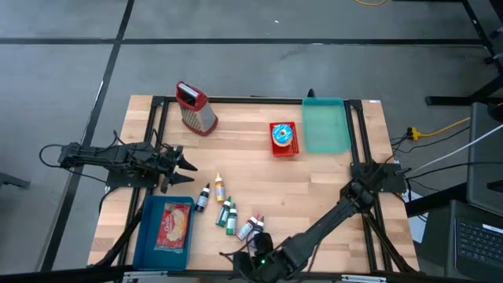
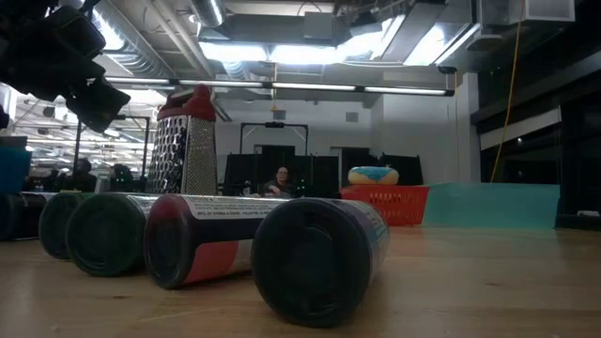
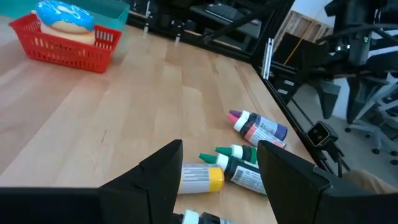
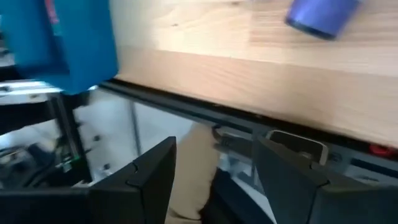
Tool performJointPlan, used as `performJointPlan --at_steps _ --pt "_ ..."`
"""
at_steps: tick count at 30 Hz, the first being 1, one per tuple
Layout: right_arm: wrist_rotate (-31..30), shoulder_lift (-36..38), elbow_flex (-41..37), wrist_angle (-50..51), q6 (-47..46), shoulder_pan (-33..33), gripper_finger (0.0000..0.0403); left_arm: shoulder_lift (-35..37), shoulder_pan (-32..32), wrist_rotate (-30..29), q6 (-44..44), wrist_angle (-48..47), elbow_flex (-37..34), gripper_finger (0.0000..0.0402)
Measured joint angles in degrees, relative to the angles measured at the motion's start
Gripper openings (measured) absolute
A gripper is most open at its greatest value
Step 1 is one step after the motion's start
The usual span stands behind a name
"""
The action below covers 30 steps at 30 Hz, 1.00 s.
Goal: Pick & Place Food Item
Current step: Put the violet food coloring bottle into the green bin
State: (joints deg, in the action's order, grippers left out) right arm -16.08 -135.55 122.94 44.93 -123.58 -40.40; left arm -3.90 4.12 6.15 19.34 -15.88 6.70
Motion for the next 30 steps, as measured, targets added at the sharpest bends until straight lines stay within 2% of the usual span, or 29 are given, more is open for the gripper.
performJointPlan --at_steps 5,12,18,23,30 --pt "1.86 -3.22 9.36 11.4 -0.3 1.45 0.0217 0.0 0.02 2.04 0.34 0.26 0.0 0.0203" --pt "10.09 -3.75 10.29 21.51 0.06 4.75 0.0217 0.0 0.02 2.02 0.1 -0.2 0.0 0.0203" --pt "10.57 -4.2 10.24 22.34 3.57 7.39 0.0217 0.0 0.02 1.99 -0.68 -0.73 0.0 0.0203" --pt "14.85 -5.7 9.98 23.21 5.09 8.97 0.0217 0.0 0.01 1.97 -1.04 -0.72 0.0 0.0203" --pt "17.2 -8.98 9.98 22.66 5.02 9.04 0.0217 -0.01 0.02 2.02 -0.95 -1.46 0.0 0.0203"
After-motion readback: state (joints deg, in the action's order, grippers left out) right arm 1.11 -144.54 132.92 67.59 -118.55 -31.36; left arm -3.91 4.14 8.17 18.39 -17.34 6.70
